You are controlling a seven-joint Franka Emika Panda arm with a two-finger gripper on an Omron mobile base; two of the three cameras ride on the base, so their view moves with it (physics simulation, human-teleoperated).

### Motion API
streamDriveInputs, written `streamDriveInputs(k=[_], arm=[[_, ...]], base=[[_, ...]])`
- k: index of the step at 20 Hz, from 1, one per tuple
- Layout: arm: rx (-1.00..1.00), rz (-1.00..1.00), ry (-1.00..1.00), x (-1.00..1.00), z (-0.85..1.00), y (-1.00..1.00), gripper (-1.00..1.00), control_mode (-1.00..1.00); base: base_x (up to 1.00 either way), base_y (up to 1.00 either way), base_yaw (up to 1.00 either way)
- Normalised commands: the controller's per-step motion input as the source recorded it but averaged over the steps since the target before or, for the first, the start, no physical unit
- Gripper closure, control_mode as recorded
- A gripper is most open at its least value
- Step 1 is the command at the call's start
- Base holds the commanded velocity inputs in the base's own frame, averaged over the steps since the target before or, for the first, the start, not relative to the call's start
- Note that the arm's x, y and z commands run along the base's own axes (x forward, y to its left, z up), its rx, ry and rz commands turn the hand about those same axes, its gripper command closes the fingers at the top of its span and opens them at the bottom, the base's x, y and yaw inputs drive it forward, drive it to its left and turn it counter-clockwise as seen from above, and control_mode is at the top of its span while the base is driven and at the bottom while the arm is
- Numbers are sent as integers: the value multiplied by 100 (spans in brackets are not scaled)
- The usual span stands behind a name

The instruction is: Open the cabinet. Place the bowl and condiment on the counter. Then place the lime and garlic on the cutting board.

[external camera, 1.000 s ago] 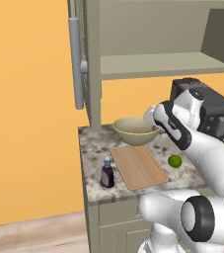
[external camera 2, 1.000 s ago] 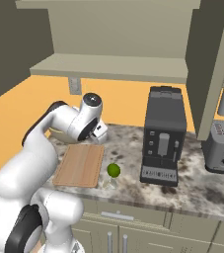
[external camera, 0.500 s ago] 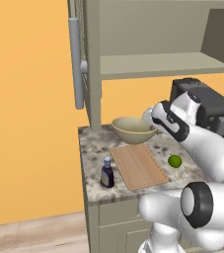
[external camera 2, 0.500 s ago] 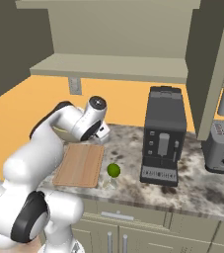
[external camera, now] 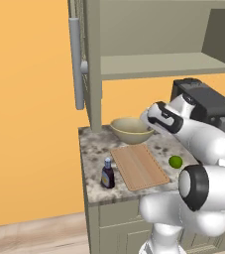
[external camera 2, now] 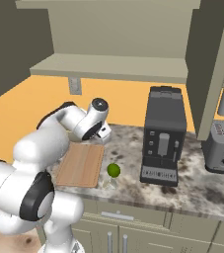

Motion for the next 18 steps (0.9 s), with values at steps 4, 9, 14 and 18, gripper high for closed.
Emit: streamDriveInputs(k=[4,9,14,18], arm=[[0,0,0,29,-10,0,100,-100],[0,0,0,33,-7,0,100,-100],[0,0,0,31,-7,0,100,-100],[0,0,0,27,-13,0,100,-100]], base=[[0,0,0],[0,0,0],[0,0,0],[0,0,0]])
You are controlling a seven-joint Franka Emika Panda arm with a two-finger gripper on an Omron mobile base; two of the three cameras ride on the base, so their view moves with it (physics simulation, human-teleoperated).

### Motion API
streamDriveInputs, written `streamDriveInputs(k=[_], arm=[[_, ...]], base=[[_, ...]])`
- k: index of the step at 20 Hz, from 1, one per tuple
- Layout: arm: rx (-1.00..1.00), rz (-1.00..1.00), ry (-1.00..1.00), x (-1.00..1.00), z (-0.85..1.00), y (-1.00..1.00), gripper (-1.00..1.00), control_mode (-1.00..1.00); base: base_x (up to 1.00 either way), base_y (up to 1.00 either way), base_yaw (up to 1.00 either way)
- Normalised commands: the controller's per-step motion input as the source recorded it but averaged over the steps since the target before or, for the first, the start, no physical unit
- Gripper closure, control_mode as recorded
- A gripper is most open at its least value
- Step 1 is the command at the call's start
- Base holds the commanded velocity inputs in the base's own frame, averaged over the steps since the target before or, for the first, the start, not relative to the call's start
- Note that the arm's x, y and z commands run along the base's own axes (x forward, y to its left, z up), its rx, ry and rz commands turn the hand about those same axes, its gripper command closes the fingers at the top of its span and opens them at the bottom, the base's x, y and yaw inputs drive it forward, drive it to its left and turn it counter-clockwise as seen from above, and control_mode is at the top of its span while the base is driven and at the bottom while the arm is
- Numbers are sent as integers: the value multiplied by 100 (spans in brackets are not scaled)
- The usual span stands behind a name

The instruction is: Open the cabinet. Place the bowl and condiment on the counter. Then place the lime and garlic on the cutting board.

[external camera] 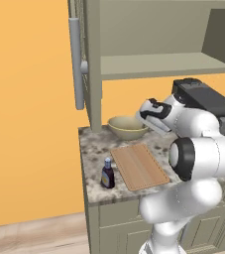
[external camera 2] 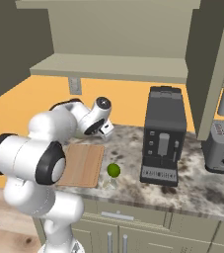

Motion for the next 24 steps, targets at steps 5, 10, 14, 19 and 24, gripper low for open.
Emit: streamDriveInputs(k=[5,10,14,19,24], arm=[[0,0,0,24,-20,0,100,-100],[0,0,0,24,-21,0,100,-100],[0,0,0,16,-22,0,100,-100],[0,0,0,15,-20,0,100,-100],[0,0,0,15,-18,0,100,-100]], base=[[0,0,0],[0,0,0],[0,0,0],[0,0,0],[0,0,0]])
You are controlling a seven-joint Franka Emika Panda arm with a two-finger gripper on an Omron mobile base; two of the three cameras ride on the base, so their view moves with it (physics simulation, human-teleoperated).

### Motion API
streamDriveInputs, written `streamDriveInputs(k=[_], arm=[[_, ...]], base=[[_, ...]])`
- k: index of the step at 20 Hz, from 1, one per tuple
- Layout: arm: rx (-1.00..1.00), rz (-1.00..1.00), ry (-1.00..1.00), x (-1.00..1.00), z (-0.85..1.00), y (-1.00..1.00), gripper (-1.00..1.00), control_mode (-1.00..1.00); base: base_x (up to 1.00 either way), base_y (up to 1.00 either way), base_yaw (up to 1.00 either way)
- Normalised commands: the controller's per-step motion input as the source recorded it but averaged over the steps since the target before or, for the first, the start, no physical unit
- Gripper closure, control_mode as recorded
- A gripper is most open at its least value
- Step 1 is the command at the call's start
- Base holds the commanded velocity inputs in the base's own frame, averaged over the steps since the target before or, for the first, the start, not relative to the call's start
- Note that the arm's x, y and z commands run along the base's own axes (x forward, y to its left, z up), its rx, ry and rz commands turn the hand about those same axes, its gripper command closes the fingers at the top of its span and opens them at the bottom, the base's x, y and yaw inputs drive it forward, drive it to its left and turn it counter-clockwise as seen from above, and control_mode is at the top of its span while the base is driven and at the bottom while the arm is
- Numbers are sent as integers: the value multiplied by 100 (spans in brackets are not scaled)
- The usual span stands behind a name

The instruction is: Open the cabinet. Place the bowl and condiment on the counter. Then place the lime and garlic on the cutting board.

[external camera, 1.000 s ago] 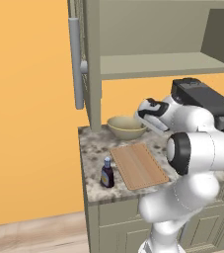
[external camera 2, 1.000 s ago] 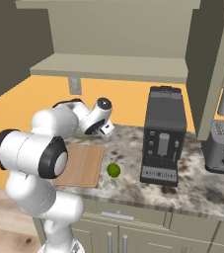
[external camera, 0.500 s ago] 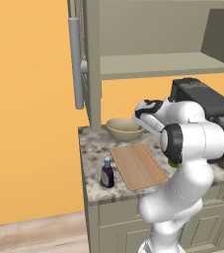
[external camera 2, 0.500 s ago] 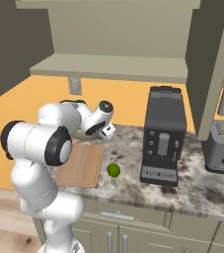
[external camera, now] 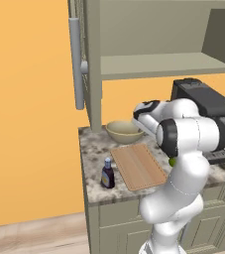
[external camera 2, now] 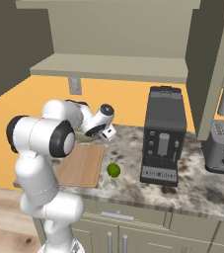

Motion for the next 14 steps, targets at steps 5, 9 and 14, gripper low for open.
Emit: streamDriveInputs(k=[5,9,14], arm=[[0,0,0,16,-16,0,100,-100],[0,0,0,18,-14,0,100,-100],[0,0,0,21,-12,0,100,-100]], base=[[0,0,0],[0,0,0],[0,0,0]])
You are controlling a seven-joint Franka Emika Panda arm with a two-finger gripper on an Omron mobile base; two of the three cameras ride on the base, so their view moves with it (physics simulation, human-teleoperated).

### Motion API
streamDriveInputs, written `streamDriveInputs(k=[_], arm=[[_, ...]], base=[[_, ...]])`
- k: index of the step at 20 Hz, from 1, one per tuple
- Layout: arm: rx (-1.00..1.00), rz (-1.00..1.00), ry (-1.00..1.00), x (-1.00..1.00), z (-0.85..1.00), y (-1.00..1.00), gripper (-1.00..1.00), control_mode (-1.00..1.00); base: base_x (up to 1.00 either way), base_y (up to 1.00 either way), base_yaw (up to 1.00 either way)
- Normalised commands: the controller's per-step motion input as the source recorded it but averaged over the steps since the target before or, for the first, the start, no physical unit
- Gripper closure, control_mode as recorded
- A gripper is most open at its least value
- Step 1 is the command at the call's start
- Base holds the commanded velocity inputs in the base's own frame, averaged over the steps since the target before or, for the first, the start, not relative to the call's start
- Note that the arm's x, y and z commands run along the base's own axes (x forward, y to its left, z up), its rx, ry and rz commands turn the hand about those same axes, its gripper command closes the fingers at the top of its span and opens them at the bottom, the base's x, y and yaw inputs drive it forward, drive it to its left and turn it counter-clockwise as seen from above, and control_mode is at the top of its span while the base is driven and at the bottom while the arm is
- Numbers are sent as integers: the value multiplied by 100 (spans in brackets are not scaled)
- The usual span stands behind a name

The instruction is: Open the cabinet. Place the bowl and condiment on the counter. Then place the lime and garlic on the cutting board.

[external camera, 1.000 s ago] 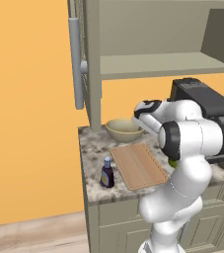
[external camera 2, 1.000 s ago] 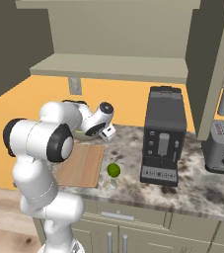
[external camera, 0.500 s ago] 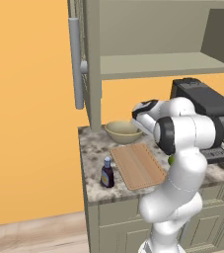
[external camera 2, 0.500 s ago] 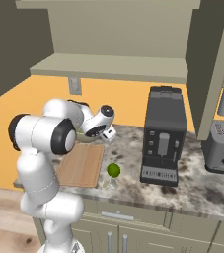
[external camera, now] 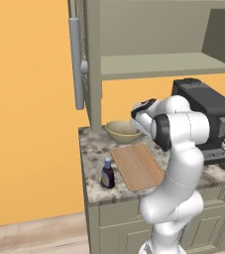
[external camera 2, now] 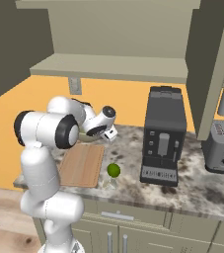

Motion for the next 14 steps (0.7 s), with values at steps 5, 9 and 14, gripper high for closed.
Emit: streamDriveInputs(k=[5,9,14], arm=[[0,0,0,19,-10,0,100,-100],[0,0,0,15,-2,6,-100,-100],[0,0,0,3,0,5,-100,-100]], base=[[0,0,0],[0,0,0],[0,0,0]])
